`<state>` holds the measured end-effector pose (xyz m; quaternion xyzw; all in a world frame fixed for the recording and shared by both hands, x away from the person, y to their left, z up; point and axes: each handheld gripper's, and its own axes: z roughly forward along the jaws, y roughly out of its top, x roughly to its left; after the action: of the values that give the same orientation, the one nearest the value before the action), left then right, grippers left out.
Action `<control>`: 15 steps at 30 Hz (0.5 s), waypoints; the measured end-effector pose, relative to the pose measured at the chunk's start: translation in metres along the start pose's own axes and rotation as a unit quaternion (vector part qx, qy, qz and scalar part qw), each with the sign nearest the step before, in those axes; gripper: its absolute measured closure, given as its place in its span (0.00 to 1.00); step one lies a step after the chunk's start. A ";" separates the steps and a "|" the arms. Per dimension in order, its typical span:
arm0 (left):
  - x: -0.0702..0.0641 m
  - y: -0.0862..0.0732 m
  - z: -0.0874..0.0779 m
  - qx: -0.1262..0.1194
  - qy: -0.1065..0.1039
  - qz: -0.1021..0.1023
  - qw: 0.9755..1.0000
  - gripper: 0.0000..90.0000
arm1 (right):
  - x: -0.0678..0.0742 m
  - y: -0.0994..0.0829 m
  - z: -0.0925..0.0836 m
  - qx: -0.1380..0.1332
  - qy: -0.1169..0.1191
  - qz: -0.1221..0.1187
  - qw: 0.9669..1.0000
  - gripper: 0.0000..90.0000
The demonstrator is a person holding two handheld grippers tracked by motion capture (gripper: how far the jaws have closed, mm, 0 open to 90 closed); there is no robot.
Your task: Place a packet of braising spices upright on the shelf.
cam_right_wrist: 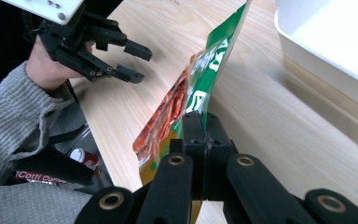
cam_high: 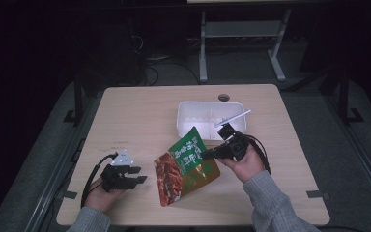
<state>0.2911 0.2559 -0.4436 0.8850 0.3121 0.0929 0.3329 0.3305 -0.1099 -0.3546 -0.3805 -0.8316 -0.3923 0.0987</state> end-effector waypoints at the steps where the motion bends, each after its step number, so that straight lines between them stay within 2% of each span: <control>1: 0.000 0.000 0.000 0.000 0.000 -0.001 1.000 0.61 | 0.001 0.001 -0.001 0.002 -0.001 0.000 1.000 1.00; 15: 0.001 0.000 -0.001 -0.004 0.002 -0.003 1.000 0.58 | 0.010 0.014 -0.006 0.012 0.001 -0.014 1.000 1.00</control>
<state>0.2915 0.2573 -0.4430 0.8826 0.3150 0.0950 0.3359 0.3332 -0.1035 -0.3377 -0.3672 -0.8414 -0.3841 0.0986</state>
